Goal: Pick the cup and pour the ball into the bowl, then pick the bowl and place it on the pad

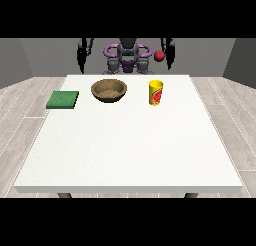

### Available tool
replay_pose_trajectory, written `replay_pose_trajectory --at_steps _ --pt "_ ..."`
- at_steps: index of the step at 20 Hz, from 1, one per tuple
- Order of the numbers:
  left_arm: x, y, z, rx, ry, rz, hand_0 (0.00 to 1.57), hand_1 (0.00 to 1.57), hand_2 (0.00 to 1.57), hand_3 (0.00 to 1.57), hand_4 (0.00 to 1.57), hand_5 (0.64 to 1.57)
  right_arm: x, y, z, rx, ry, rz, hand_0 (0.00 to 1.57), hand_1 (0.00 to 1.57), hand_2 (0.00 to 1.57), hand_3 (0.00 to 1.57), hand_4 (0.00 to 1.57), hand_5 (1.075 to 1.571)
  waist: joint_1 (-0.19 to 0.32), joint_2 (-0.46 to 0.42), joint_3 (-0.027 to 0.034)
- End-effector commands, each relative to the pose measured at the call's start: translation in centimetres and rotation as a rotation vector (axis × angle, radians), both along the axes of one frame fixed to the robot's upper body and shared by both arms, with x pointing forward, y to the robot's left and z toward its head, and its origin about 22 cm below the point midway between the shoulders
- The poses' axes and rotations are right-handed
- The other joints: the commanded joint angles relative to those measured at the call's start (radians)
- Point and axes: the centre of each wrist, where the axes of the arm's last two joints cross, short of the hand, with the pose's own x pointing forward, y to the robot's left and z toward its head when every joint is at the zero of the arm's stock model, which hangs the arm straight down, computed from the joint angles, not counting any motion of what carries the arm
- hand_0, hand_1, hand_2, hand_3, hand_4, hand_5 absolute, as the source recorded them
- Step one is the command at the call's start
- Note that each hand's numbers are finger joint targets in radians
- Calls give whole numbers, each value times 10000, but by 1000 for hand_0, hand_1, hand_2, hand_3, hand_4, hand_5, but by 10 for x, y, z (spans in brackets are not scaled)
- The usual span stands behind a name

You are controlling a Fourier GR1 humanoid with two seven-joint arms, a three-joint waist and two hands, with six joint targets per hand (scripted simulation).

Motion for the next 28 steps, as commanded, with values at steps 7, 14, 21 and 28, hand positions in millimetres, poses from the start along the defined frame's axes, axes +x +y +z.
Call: replay_pose_trajectory --at_steps 7,14,21,28 --pt "-33 -6 5 -2021 264 -56 0 0 0 0 0 1524 -36 -14 -16 1307 27 -1063 0 0 0 0 0 1568 294 -3294 34" --pt "-43 -28 50 -1951 -1495 -693 0 0 0 0 0 1507 -8 -20 25 1123 -1590 -1117 0 0 0 0 0 1566 422 -1498 21" --pt "-3 -31 55 -672 -2958 -696 0 0 0 0 0 1384 29 -8 54 1240 -2788 -182 0 0 0 0 0 1562 183 240 22" --pt "41 25 48 290 -4026 22 0 0 0 0 0 1269 47 -14 57 1153 -3950 296 0 0 0 0 0 1562 -294 2017 17"
